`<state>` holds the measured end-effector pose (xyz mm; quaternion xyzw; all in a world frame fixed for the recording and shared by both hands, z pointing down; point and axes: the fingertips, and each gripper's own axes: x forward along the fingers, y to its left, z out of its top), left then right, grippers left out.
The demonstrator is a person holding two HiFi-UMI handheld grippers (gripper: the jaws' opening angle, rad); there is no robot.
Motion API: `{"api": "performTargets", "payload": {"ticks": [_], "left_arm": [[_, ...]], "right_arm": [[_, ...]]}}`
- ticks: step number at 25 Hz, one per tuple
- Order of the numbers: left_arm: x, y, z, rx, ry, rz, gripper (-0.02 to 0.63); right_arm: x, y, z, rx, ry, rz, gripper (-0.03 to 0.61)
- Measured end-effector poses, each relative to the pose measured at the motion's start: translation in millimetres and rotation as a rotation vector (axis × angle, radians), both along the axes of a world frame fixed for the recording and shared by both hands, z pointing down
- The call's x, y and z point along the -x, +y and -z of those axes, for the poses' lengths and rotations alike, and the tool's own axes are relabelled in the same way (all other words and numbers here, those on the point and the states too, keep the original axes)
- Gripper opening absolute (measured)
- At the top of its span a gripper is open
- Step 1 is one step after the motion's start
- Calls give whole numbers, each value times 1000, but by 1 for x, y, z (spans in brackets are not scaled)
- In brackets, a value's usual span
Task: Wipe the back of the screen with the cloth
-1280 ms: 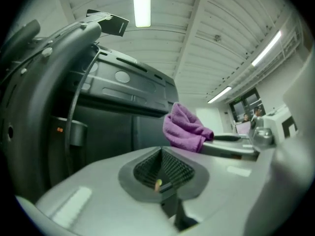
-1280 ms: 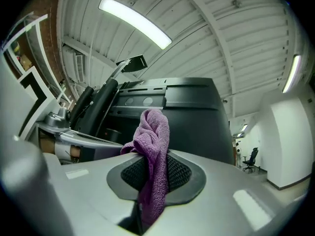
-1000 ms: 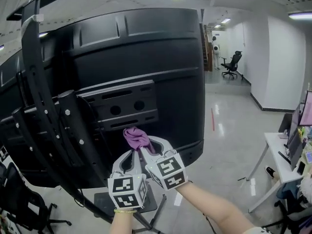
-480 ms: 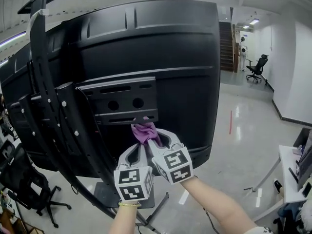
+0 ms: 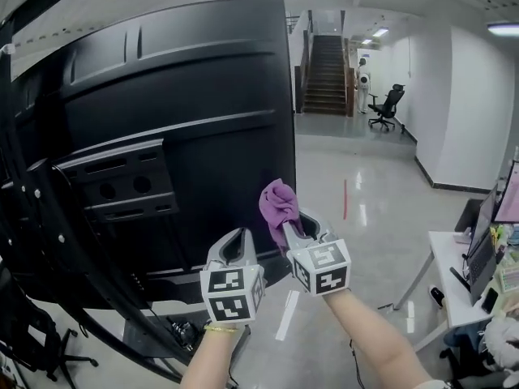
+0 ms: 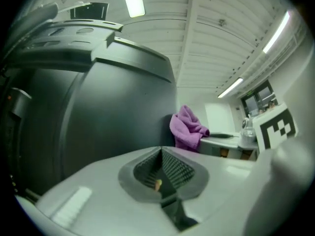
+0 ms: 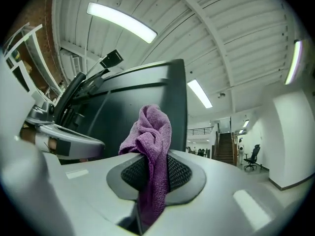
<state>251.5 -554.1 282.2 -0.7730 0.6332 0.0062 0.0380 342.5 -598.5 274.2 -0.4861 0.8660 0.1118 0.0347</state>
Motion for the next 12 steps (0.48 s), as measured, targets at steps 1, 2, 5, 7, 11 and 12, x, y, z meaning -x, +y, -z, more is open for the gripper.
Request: {"api": "performTargets", "payload": {"ticks": [1, 2, 5, 7, 11, 12], "left_arm": [[-9, -4, 0, 1, 0, -11, 8], [-17, -7, 0, 3, 1, -19, 8], [-32, -9, 3, 9, -3, -29, 8], [-33, -4, 12, 9, -8, -12, 6], [-16, 15, 57, -10, 32, 40, 6], [-12, 21, 69, -13, 41, 46, 8]], "right_arm": [[-13, -5, -3, 11, -6, -21, 60], [-24, -10, -5, 23, -12, -40, 60], [-45, -15, -1, 34, -35, -71, 60], [-46, -5, 18, 2, -68, -51, 60], [-11, 23, 83, -83, -107, 96, 60], [3, 29, 100, -100, -110, 138, 60]]}}
